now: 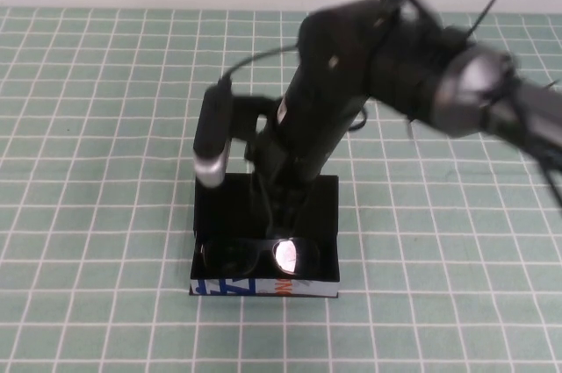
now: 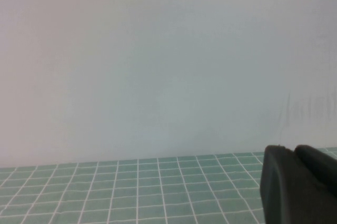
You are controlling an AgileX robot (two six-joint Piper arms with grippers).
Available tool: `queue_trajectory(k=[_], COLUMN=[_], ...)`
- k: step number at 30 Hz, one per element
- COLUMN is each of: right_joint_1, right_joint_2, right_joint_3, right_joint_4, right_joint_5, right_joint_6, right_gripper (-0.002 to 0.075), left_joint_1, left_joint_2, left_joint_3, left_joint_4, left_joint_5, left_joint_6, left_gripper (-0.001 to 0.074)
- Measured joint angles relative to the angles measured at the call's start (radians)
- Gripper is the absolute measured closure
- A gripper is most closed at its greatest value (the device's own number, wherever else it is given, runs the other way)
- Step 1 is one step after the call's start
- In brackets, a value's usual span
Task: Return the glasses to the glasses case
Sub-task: Place the glasses in the glasses case
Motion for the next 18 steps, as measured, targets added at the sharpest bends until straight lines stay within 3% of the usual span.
queue_trajectory(k=[5, 18], right_joint_1=[-0.013, -0.123], right_joint_2=[-0.104, -0.223], right_joint_3=[0.0, 0.0], right_joint_4=[0.014, 0.215], right_joint_5=[0.007, 0.072], right_joint_6=[0.042, 0.108], right_gripper=[0.0731, 0.0737], left_joint_1=[0.0, 0.0], left_joint_2=[0.0, 0.0], left_joint_3=[0.0, 0.0], left_joint_4=[0.0, 0.0], left_joint_5=[0.0, 0.0], left_joint_6=[0.0, 0.0], left_gripper=[0.0737, 0.0737])
